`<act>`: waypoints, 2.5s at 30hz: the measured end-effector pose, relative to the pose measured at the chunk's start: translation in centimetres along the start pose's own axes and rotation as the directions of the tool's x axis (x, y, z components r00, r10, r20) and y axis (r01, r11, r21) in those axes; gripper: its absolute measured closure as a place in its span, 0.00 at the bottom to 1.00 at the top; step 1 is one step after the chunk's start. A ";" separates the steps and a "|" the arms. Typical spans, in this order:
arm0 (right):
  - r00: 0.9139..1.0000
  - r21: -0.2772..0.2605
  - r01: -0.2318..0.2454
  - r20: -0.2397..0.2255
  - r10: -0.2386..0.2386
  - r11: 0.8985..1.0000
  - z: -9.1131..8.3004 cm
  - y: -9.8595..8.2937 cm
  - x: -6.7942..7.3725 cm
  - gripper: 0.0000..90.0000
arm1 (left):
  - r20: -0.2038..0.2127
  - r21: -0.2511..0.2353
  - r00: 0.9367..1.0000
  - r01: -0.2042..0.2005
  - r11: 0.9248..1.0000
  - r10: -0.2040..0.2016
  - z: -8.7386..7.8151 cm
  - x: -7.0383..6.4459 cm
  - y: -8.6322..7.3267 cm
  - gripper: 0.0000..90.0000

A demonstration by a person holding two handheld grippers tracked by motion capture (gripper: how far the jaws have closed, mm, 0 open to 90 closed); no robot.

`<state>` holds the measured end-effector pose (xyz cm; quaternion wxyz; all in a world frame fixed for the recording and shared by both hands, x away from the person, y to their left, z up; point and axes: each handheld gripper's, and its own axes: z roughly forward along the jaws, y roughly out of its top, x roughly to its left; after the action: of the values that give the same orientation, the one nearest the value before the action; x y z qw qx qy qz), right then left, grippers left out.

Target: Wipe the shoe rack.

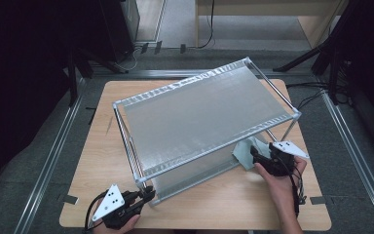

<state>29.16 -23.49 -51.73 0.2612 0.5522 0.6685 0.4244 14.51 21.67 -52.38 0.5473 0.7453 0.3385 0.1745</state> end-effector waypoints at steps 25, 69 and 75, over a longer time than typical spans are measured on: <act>0.995 0.125 0.104 -0.011 -0.103 0.987 3.8 -1.5 0.9 0.89 | 0.006 -0.001 1.000 -0.005 1.000 0.005 0.0 0.0 0.0 0.88; 0.970 0.153 0.154 -0.210 -0.120 0.976 3.5 -3.2 8.5 0.89 | 0.022 0.006 1.000 0.004 1.000 -0.004 -0.3 0.1 0.0 0.88; 0.994 0.138 0.080 -0.084 -0.069 0.987 3.1 -2.4 3.8 0.89 | -0.010 0.002 1.000 0.015 1.000 -0.015 -0.8 0.9 -0.1 0.88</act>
<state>29.50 -19.10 -54.95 0.2105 0.5267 0.7267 0.3876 14.56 22.88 -52.28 0.5462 0.7423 0.3471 0.1737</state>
